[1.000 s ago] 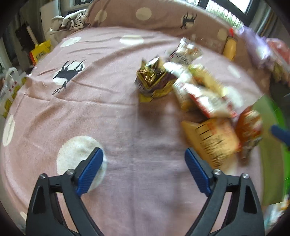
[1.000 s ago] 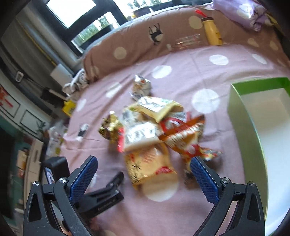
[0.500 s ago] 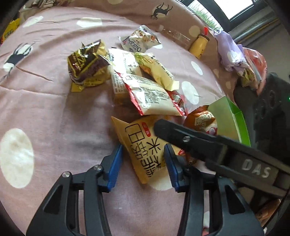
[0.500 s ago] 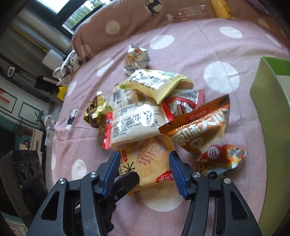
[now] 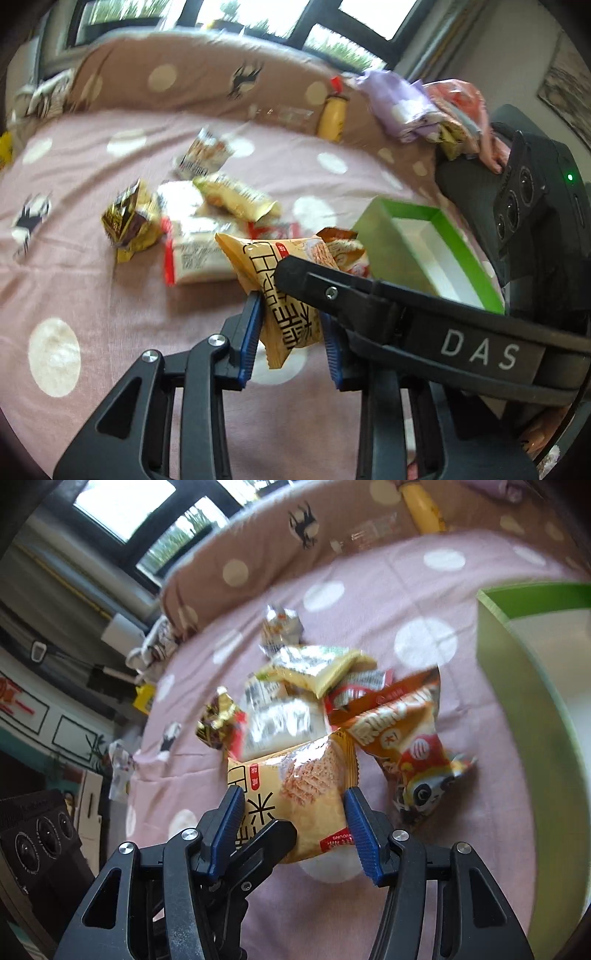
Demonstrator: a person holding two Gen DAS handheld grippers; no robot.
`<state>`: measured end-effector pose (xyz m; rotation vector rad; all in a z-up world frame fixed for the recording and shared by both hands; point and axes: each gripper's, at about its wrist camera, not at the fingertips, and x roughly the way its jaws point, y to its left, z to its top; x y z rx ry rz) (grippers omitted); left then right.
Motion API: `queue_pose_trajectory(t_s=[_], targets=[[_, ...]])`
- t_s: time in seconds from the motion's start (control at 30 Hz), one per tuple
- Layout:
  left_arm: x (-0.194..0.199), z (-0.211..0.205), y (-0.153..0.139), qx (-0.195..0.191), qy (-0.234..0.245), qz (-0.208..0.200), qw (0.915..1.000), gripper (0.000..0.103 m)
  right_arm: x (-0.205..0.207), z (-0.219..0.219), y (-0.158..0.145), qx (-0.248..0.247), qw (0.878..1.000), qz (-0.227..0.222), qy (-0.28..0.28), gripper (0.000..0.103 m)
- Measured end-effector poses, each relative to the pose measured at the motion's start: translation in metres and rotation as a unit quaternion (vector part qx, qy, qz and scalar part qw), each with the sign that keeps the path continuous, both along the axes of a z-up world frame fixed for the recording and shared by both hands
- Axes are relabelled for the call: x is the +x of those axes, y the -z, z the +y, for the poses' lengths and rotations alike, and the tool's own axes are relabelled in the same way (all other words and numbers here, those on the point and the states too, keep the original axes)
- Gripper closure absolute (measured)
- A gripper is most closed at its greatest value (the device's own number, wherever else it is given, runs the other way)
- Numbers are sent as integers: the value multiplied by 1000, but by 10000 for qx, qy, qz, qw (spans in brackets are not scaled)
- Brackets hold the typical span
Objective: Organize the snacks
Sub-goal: 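Carry the yellow bag into the green box and open the right gripper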
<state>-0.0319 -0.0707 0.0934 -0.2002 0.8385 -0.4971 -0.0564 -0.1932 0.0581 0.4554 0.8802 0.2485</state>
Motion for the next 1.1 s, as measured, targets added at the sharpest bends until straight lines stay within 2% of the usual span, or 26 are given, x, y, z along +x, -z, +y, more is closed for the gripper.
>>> queue_pose_trajectory(t_s=[0.17, 0.3, 0.47, 0.57, 0.67, 0.83, 1.1], targets=[[-12, -24, -34, 13, 335, -686, 9971, 74, -31, -24, -39, 89, 9966, -760, 316, 44], [-13, -49, -48, -17, 703, -958, 9929, 74, -47, -49, -56, 203, 9907, -1126, 740, 44], [-9, -92, -53, -110, 1276, -1080, 9859, 74, -63, -86, -61, 222, 9819, -1322, 1338, 44], [-5, -118, -54, -241, 1656, -1021, 9806, 74, -73, -116, -57, 443, 9751, -1349, 1702, 44], [-4, -146, -52, -116, 1981, -958, 9754, 74, -82, -144, -50, 645, 9672, -1349, 2052, 44], [5, -180, -39, -61, 2430, -688, 9676, 74, -89, -179, -32, 903, 9553, -1096, 2593, 44], [10, -213, -14, 52, 2744, -229, 9613, 75, -93, -208, -6, 983, 9400, -593, 3213, 44]])
